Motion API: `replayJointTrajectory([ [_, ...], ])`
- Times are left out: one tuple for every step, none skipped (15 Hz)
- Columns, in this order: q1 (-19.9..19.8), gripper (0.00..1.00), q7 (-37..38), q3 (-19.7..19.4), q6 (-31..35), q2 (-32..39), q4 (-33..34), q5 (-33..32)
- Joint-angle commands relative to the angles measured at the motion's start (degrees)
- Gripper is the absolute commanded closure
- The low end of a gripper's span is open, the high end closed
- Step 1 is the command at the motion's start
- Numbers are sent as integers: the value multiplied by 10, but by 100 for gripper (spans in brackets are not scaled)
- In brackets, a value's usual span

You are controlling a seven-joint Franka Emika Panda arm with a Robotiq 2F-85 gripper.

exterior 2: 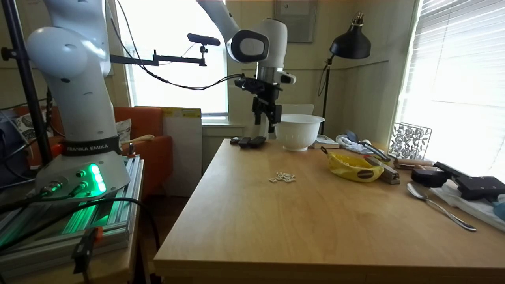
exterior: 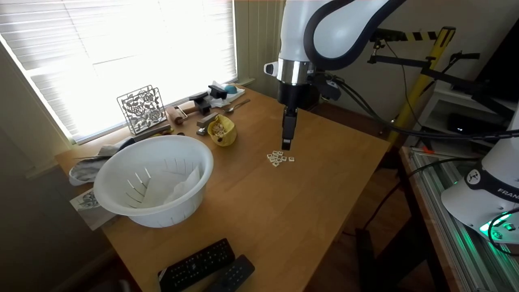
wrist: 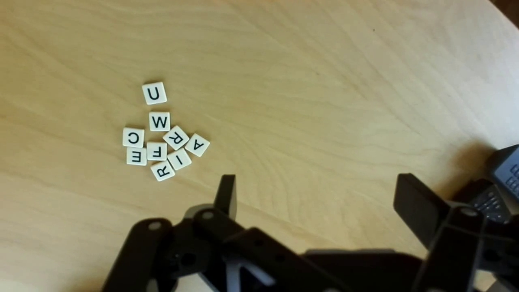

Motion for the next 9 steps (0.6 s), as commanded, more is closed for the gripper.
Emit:
replayJointTrajectory([
  [-2, 0, 14, 2, 18, 2, -3, -24],
  [-6, 0, 0, 2, 18, 10, 2, -21],
  [-8, 0, -15, 1, 46, 19, 2, -28],
  [-10, 0, -18, -3, 64, 29, 5, -44],
  [-17, 0, -32, -4, 72, 38, 10, -40],
  [-19, 0, -28, -7, 87, 46, 10, -53],
  [-25, 0, -37, -7, 92, 55, 13, -51],
  [-31, 2, -42, -6, 95, 64, 15, -50],
  [-35, 26, -43, -6, 101, 72, 16, -52],
])
